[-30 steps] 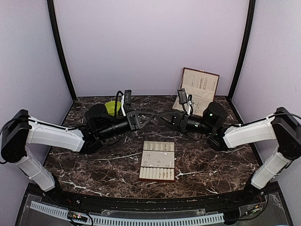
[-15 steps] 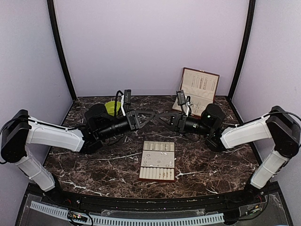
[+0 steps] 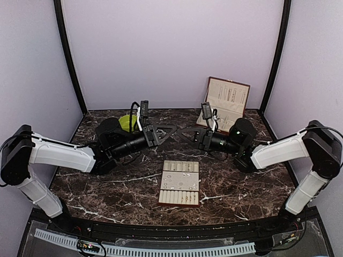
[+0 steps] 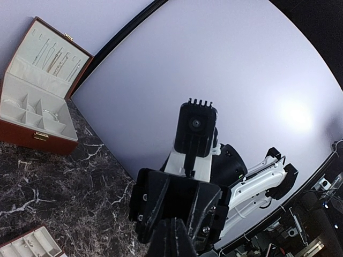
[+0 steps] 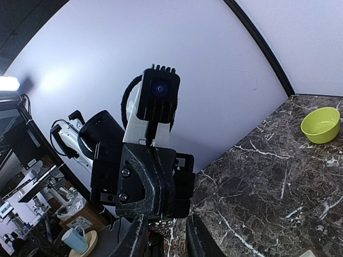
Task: Organize the mixed jewelry
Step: Pass from the left arm to the right, then pass from the right arm to the left, then pass from the left arm to the right
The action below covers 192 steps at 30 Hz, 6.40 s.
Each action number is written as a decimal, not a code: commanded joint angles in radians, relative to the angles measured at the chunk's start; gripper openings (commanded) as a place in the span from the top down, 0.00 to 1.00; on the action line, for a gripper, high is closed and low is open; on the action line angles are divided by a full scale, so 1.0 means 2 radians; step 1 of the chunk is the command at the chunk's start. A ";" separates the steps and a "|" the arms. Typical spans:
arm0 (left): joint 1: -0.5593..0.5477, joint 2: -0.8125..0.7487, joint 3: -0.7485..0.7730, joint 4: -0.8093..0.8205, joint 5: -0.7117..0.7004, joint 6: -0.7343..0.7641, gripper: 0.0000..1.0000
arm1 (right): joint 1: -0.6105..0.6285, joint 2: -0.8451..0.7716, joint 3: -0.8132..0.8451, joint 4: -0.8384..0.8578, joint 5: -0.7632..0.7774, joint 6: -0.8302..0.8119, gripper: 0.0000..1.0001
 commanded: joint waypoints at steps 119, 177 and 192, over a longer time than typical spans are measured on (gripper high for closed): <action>-0.094 -0.031 0.108 -0.451 -0.019 0.710 0.89 | 0.036 -0.116 0.046 -0.512 -0.072 -0.168 0.86; -0.061 -0.100 -0.039 -0.205 -0.044 0.482 1.00 | 0.067 -0.087 0.004 -0.219 0.039 0.024 0.68; -0.061 -0.099 -0.041 -0.203 -0.042 0.483 1.00 | 0.067 -0.091 0.009 -0.240 0.048 0.012 0.83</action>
